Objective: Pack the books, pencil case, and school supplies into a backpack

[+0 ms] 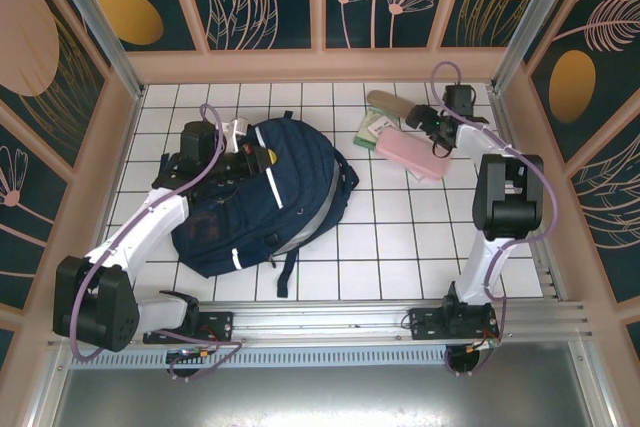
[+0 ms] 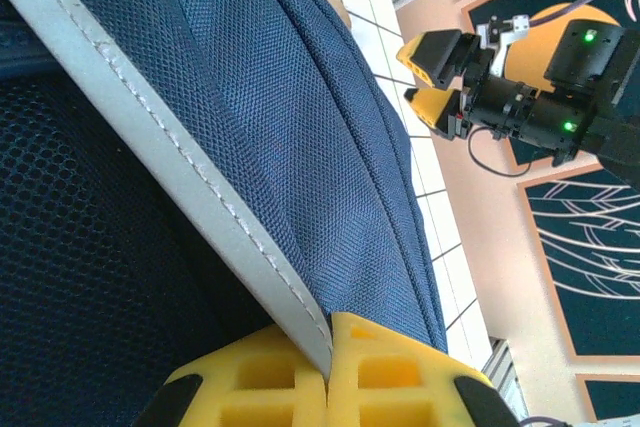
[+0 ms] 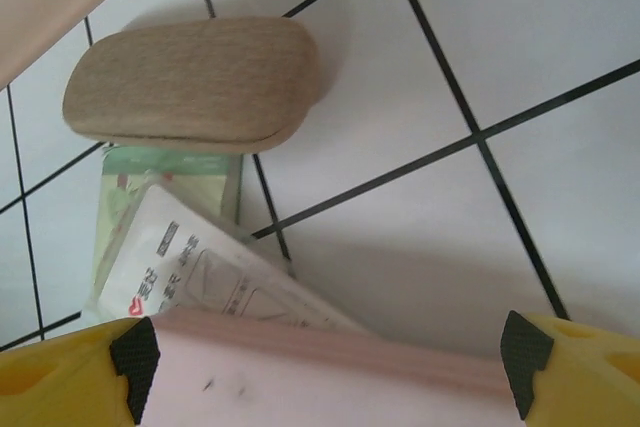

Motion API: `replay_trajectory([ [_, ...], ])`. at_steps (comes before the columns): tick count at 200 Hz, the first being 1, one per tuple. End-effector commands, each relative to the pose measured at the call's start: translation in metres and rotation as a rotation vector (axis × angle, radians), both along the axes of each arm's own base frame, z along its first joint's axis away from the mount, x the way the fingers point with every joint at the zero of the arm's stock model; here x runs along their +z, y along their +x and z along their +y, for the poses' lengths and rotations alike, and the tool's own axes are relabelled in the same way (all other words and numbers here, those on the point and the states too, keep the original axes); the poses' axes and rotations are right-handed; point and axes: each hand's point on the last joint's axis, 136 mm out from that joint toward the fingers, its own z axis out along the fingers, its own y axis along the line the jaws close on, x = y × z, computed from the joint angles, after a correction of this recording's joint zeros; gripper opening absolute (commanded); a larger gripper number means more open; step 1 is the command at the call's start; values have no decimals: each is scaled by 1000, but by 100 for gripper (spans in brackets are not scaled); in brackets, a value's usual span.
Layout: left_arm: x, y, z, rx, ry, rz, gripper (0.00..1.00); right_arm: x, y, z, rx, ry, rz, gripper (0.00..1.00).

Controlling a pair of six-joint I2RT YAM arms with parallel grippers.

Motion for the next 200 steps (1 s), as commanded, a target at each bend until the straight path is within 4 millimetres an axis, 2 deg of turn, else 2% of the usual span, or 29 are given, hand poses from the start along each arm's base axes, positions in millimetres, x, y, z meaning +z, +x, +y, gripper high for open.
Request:
replay_trajectory([
  [1,6,5,-6,1,-46,-54,0,11,15,9,54,116,-37,90],
  [32,-13,-1,-11,-7,-102,17,0,-18,12,16,65,170,30,90],
  [52,-16,-2,-11,-5,-99,26,0,-28,10,18,68,178,71,89],
  [87,-20,-3,-13,-14,-101,44,0,-43,-15,27,49,169,162,89],
  [112,-24,-5,-12,-12,-94,54,0,-37,-43,37,31,187,181,89],
  [133,-23,-5,-11,-13,-82,48,0,-25,-64,50,40,195,158,89],
  [167,-22,-6,-10,-11,-78,40,0,-13,-77,58,64,-81,159,93],
  [170,-21,-6,-10,-9,-77,36,0,-13,-78,59,70,-109,163,98],
  [176,-20,-6,-10,-9,-76,34,0,-11,-78,62,80,-166,168,99],
  [200,-13,-7,-8,-7,-66,9,0,-16,-84,65,105,-333,233,99],
])
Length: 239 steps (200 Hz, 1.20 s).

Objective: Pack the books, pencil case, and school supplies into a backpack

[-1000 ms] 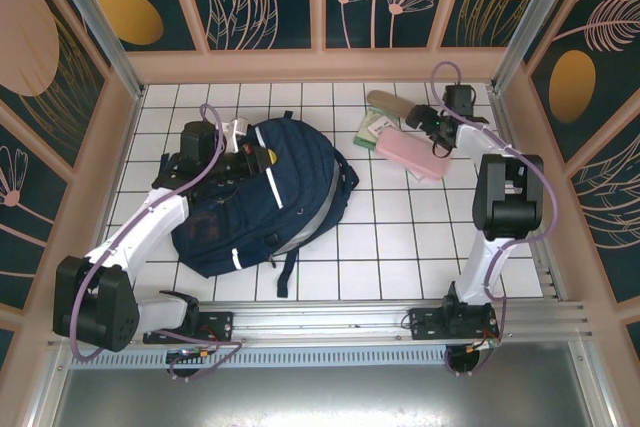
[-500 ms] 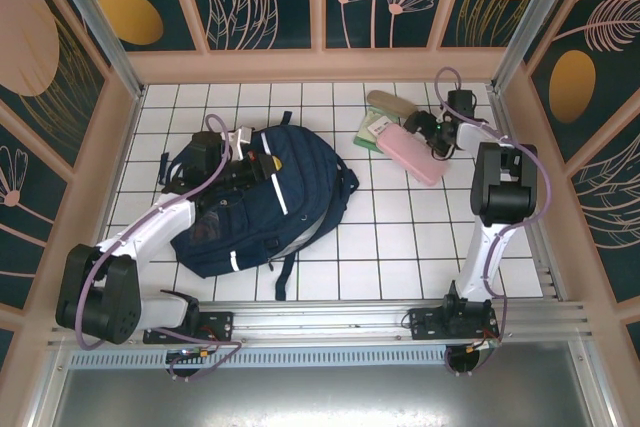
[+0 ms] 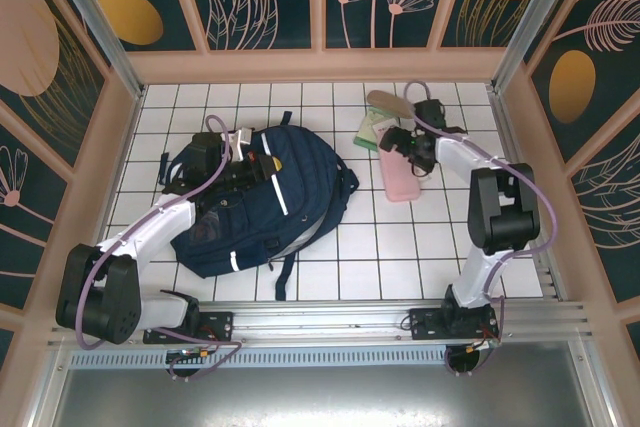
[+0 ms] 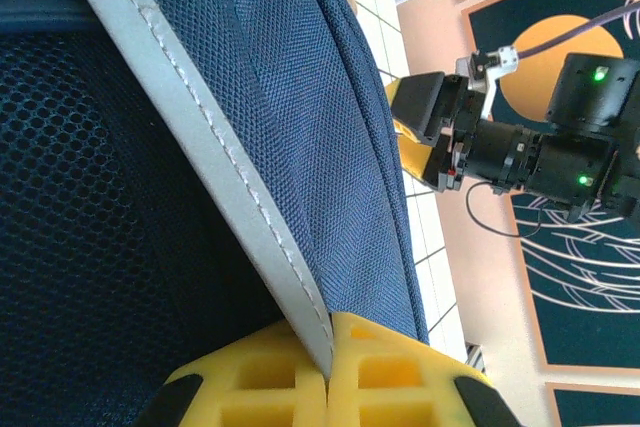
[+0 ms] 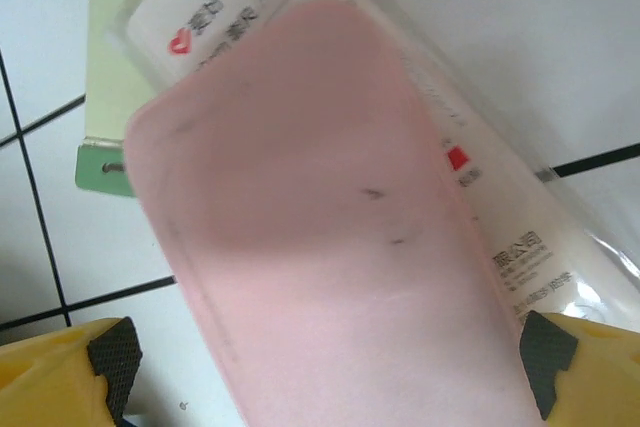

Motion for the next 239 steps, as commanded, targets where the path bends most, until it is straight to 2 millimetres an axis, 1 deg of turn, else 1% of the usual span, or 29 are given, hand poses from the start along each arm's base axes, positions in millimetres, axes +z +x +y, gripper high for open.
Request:
replay_trajectory([
  [1,16,-5,-1,-23,2,-64,0,0,-10,-16,9,-250,56,99],
  [13,20,-5,1,-16,9,-80,0,0,-14,-20,1,-297,75,99],
  [33,26,-5,2,-15,14,-99,0,2,-26,-19,10,-327,82,99],
  [56,28,-5,2,-13,21,-108,0,3,-45,-9,49,-352,106,99],
  [77,27,-4,4,-8,33,-111,0,-4,-63,-4,52,-392,152,99],
  [96,27,-3,4,-8,40,-112,0,-9,-71,-4,46,-426,163,99],
  [114,25,-1,5,-5,54,-109,0,-14,-70,-8,32,-438,159,99],
  [129,21,-1,5,-4,60,-99,0,-18,-65,-8,37,-399,154,99],
  [140,18,-1,5,-7,61,-92,0,-26,-62,-6,60,-364,163,99],
  [159,15,-1,4,-11,63,-84,0,-40,-61,-6,95,-365,193,99],
  [205,15,0,4,-13,65,-85,0,-67,-65,9,163,-235,245,99],
  [218,14,0,4,-14,67,-84,0,-70,-65,9,158,-226,251,99],
  [239,12,0,4,-13,71,-80,0,-70,-63,7,146,-232,234,99],
])
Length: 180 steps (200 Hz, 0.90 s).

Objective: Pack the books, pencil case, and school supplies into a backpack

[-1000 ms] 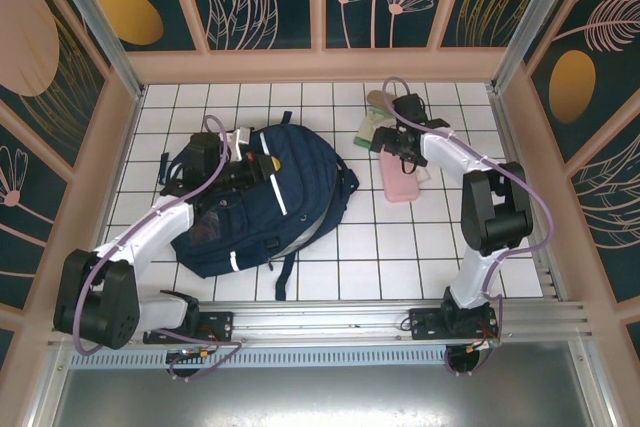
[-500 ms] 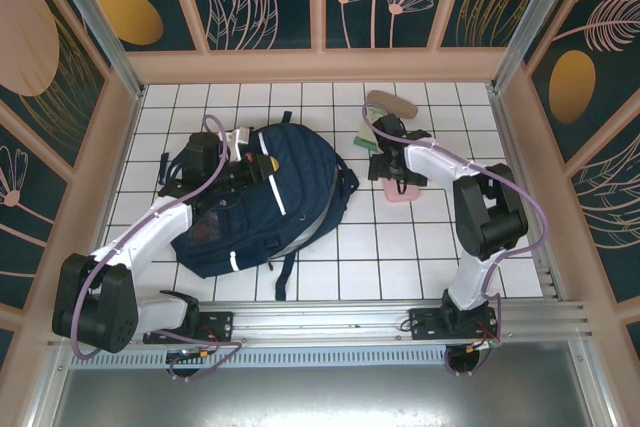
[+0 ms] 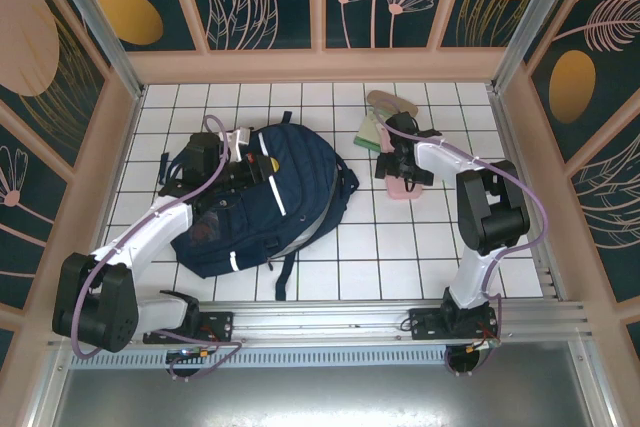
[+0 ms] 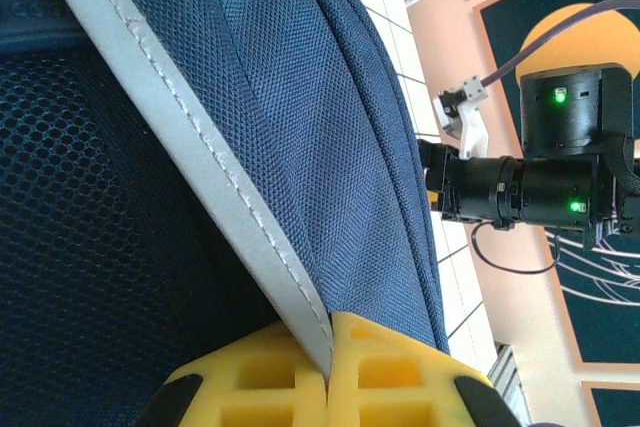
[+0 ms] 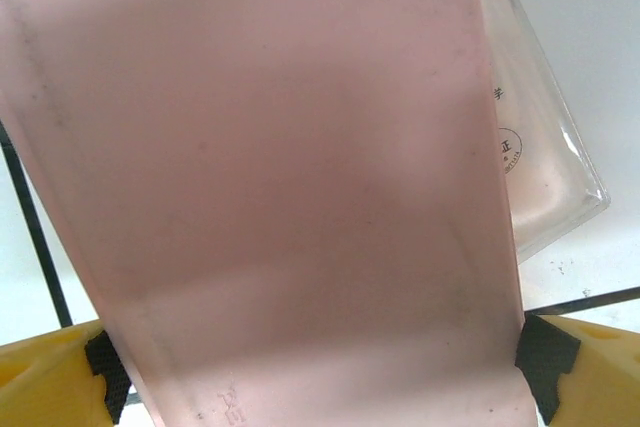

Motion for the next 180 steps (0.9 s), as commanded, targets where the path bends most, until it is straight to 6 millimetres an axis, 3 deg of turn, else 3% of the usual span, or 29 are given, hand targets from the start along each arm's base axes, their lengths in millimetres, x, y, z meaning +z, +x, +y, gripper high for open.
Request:
replay_trajectory([
  [1,8,3,-2,-14,12,-28,0,-31,-8,15,32,89,58,99],
  [36,2,5,-6,-31,-2,-6,12,-30,-9,13,30,52,42,96],
  [59,-6,4,-10,-49,-2,22,22,-17,-6,6,3,33,-8,91],
  [92,-13,2,-19,-78,21,35,31,-17,-9,-2,-13,34,-8,99],
  [143,-19,-2,-26,-108,25,51,33,-52,-17,4,-19,119,90,99],
  [164,-20,-3,-26,-110,26,54,33,-55,-19,12,10,124,93,99],
  [180,-18,-1,-24,-100,38,46,34,-44,-14,12,5,102,47,95],
])
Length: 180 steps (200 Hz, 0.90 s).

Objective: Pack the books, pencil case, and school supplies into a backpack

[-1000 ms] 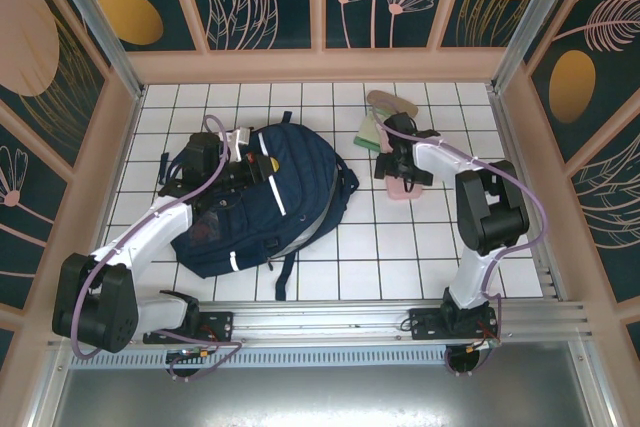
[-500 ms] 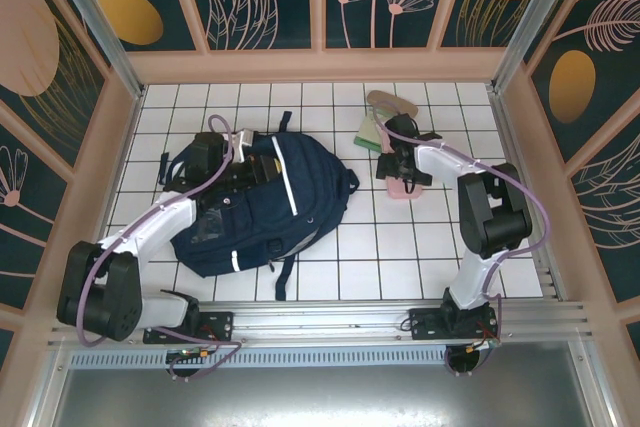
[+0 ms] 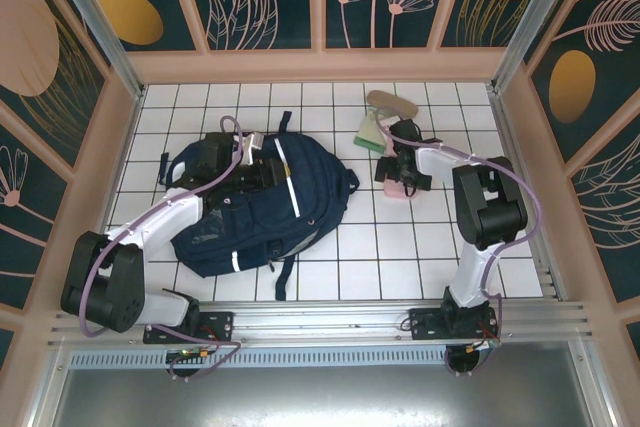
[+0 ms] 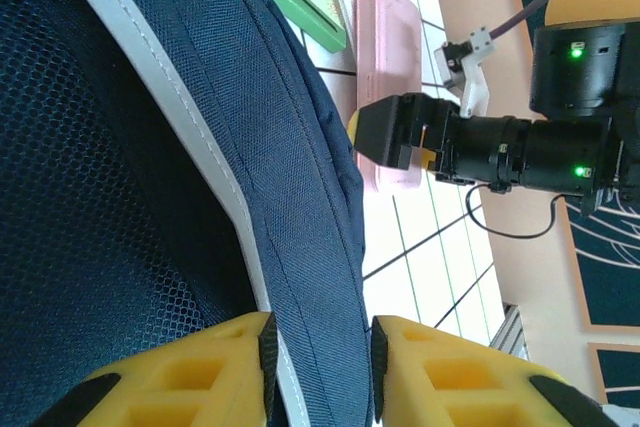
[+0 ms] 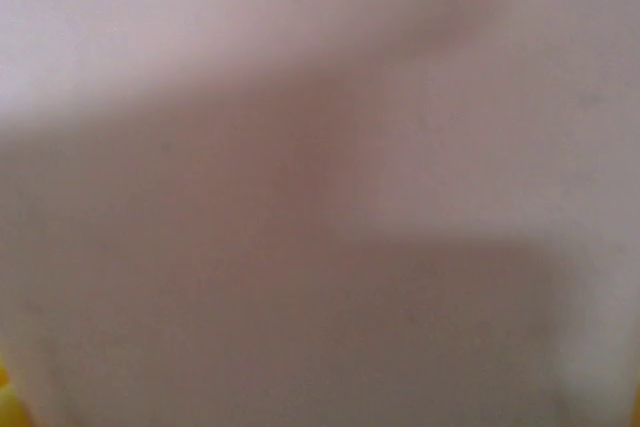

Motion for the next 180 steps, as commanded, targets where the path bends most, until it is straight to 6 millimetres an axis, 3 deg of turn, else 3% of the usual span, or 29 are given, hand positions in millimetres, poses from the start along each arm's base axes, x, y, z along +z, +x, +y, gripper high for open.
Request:
replay_trajectory([
  [1,10,3,-3,-20,6,-33,34,-17,-20,10,14,31,64,95],
  [40,39,17,6,33,72,-97,47,59,-7,15,9,81,-165,86],
  [73,71,32,5,46,96,-156,58,125,-16,46,154,196,-377,82],
  [102,86,39,-22,-29,1,-137,64,169,-42,89,382,221,-548,81],
  [115,94,38,-45,-104,-48,-139,67,182,-57,110,494,270,-579,81],
  [141,99,33,-85,-221,-146,-105,72,193,-74,131,592,299,-582,81],
  [180,88,28,-106,-273,-216,-65,74,194,-90,153,674,315,-562,81],
])
